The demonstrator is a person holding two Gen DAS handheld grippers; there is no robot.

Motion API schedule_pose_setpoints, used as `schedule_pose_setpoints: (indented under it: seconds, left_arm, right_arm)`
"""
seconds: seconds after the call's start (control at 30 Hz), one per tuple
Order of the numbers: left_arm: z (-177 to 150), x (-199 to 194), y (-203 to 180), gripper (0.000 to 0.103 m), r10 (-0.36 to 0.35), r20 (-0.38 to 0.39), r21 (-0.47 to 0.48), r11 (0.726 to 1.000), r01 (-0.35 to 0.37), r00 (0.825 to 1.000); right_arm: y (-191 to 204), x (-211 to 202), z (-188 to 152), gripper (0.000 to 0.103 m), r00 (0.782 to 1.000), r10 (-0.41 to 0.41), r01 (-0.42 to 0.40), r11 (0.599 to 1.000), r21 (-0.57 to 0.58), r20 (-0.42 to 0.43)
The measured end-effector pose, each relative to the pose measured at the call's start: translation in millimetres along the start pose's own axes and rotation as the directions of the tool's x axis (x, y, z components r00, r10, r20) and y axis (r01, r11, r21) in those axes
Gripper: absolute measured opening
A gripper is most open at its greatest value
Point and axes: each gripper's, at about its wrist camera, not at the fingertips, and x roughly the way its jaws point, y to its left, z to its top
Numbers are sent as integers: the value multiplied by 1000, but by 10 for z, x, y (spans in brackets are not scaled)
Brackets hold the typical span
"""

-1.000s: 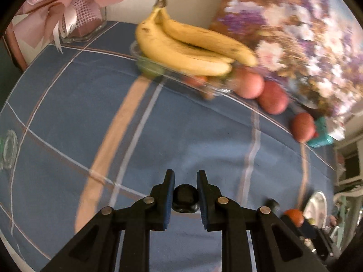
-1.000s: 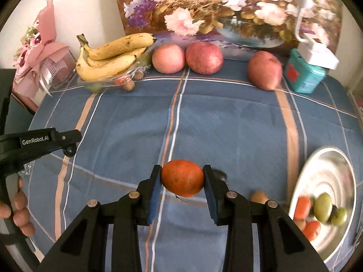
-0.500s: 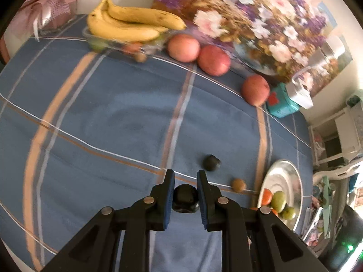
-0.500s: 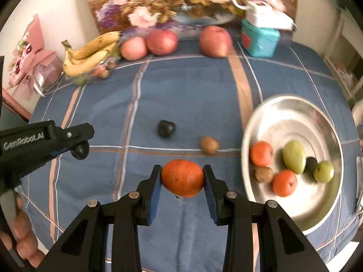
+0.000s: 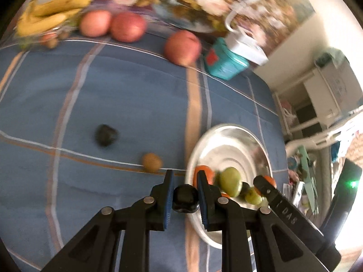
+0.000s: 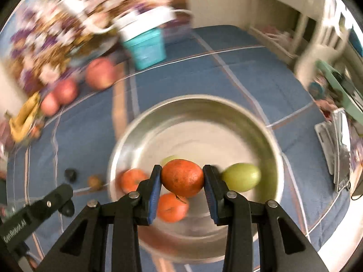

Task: Organize fruits
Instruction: 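Carry the tangerine and plum over the steel plate with both tools, then open the right tool to drop the tangerine while the left tool releases the plum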

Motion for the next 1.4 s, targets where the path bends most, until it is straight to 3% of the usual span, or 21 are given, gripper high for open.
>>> schedule_pose_setpoints:
  seconds: [0.37, 0.77, 1.07, 1.17, 1.4]
  left_arm:
    - [70, 390, -479, 22, -50, 3, 120, 992, 49, 999]
    - [151, 725, -551, 22, -84, 4, 153, 985, 82, 996]
    - [115, 617, -536, 24, -83, -8, 152, 985, 83, 997]
    - [100, 552, -537, 35, -89, -4, 145, 985, 88, 996]
    - [62, 297, -468, 37, -86, 5, 129, 988, 85, 996]
  right_arm:
    - [-189, 213, 136, 38, 999, 28, -29, 999, 36, 36]
    - [-281, 435, 177, 38, 1000, -5, 5, 1000, 29, 12]
    - [-235, 295, 160, 40, 999, -13, 13, 1000, 17, 29]
    - [-194, 241, 118, 40, 999, -12, 12, 1000, 3, 30]
    - [-104, 120, 4, 40, 1000, -6, 6, 1000, -16, 24]
